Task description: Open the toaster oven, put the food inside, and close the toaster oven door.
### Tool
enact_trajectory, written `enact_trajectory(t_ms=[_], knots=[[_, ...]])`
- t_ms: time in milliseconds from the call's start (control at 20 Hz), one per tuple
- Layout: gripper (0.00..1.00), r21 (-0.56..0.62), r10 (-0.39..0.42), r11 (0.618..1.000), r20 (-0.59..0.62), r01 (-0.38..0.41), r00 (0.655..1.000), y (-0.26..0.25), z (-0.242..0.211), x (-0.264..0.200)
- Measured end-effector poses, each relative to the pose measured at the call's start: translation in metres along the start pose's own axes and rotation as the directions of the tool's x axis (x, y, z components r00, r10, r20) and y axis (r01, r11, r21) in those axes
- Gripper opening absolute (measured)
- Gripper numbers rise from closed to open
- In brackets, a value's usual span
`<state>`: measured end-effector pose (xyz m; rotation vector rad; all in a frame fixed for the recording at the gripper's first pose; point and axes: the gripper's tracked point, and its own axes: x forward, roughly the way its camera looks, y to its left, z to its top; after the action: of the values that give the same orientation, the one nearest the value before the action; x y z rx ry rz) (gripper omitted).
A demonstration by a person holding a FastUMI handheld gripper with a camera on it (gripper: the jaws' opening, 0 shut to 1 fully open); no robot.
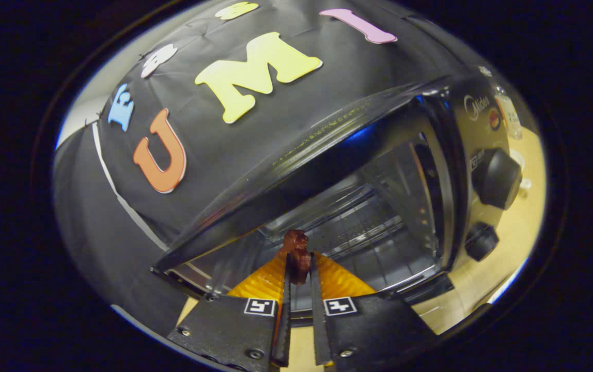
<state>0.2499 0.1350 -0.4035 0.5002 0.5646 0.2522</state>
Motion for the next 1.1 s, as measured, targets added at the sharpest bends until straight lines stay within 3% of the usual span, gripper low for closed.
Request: enact_trajectory(t_ms=[150,250,300,450,500,650,900,1100], knots=[[0.34,-0.162,-0.136,0.977,0.041,0.141,0.990,-0.033,0.007,-0.013],[0.51,-0.216,-0.131,0.967,0.034,0.136,0.991,-0.032,0.002,-0.030],[0.64,-0.234,-0.118,0.964,0.033,0.123,0.992,-0.029,0.000,-0.043],[0.75,-0.317,-0.090,0.942,0.074,0.109,0.993,-0.018,-0.002,-0.087],[0.86,-0.347,-0.084,0.931,0.094,0.111,0.992,-0.012,-0.006,-0.103],[1.00,-0.419,-0.072,0.900,0.121,0.117,0.990,-0.001,-0.026,-0.145],[0.98,-0.473,-0.114,0.868,0.108,0.152,0.988,-0.003,-0.084,-0.189],[0.98,-0.454,-0.155,0.878,0.033,0.153,0.987,-0.016,-0.129,-0.194]])
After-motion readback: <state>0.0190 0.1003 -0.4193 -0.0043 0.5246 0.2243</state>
